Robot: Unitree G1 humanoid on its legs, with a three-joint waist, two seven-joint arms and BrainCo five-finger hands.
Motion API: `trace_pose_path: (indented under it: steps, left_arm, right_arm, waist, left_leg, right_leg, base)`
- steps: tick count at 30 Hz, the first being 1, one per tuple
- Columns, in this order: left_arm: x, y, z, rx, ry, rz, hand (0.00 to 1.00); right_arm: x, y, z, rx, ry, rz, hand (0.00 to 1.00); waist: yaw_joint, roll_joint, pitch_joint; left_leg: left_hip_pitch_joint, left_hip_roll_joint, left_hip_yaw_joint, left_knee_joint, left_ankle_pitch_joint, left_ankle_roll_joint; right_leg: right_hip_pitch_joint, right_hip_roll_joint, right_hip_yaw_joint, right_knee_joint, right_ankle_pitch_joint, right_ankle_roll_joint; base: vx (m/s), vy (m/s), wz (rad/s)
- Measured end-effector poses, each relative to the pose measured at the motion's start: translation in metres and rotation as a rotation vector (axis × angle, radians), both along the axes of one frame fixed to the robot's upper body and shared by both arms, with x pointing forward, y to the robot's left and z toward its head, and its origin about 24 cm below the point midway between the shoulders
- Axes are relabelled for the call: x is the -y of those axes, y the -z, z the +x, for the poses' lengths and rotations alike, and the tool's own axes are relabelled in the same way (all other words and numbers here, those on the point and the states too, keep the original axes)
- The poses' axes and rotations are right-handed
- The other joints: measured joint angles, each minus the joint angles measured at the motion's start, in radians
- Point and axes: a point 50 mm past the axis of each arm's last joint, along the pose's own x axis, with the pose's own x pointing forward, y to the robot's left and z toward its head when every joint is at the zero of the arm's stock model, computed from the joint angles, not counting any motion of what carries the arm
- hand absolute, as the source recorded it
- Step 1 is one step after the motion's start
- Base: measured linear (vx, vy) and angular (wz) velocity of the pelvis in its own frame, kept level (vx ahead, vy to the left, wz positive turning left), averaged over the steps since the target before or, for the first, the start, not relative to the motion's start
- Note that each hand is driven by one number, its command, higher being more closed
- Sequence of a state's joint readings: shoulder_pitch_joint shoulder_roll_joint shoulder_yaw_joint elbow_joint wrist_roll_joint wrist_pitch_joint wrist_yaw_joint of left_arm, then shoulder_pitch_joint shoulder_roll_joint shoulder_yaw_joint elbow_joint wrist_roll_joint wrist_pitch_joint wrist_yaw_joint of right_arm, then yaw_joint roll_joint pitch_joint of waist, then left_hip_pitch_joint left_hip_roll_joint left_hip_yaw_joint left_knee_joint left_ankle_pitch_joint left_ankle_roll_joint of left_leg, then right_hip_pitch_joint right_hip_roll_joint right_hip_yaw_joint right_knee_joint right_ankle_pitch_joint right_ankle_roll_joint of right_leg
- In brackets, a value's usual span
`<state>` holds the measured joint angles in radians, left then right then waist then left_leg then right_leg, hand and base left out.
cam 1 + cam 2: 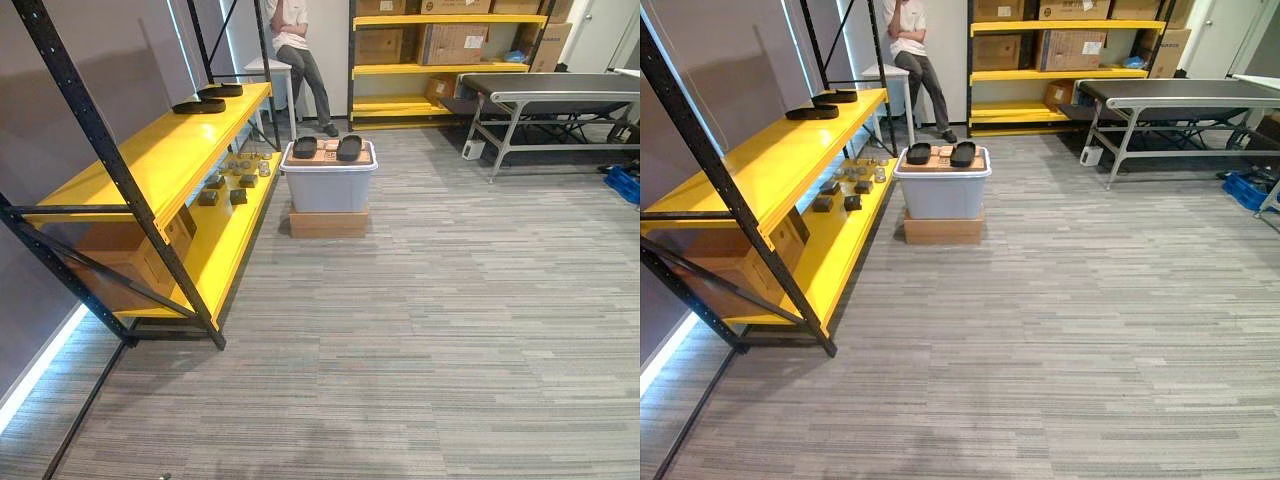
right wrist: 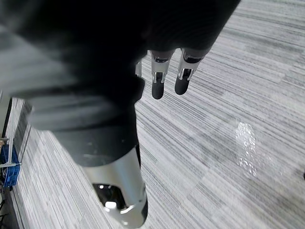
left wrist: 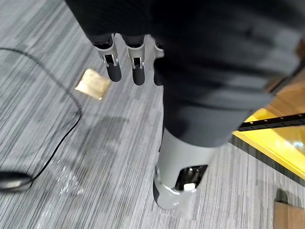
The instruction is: Walk over and take plastic housings, then place them on the shelf
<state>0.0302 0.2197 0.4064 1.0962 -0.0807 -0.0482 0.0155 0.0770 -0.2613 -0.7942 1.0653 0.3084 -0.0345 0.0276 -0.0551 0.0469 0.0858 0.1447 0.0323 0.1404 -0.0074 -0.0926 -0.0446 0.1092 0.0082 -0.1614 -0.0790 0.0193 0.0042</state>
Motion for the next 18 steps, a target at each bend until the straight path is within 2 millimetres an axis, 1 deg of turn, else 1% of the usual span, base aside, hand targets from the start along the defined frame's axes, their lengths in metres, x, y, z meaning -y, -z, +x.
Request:
trace_pose_path:
  steps: [2,4,11,18]
  left_arm:
    - [0.016,0.007,-0.011,-0.004,-0.024,-0.043,0.00]
    - [0.023,0.011,-0.020,-0.021,-0.032,-0.059,0.00]
    - [0.019,0.008,-0.020,0.003,-0.048,-0.034,0.00]
    - [0.018,0.007,-0.021,-0.026,-0.007,0.005,0.00]
  right_arm:
    - [-0.016,0.007,0.002,-0.002,-0.027,0.022,0.00]
    - [-0.025,0.010,0.005,-0.007,-0.054,0.032,0.00]
    - [-0.030,0.011,0.009,-0.020,-0.091,0.023,0.00]
    - [-0.036,0.016,0.008,-0.011,-0.038,0.073,0.00]
  waist:
    - [0.002,-0.001,0.000]
    - [0.010,-0.002,0.000]
    - [0.011,-0.003,0.001]
    - [0.011,-0.005,0.002]
  left_leg:
    - [0.005,0.003,0.008,-0.001,-0.002,-0.002]
    - [0.009,0.006,0.022,-0.005,-0.002,-0.003]
    - [0.016,0.008,0.026,-0.011,-0.002,-0.003]
    - [0.026,0.007,0.026,-0.016,-0.002,-0.003]
  right_leg:
    - [0.003,0.003,0.008,-0.001,0.000,0.000]
    - [0.003,0.006,0.015,-0.001,0.000,-0.001]
    - [0.005,0.008,0.017,-0.003,0.001,-0.001]
    - [0.016,0.008,0.015,-0.003,0.001,-0.001]
  base:
    - [-0.04,-0.014,-0.07]
    - [-0.03,-0.010,-0.15]
    - [0.00,-0.003,-0.01]
    - [0.00,0.000,0.00]
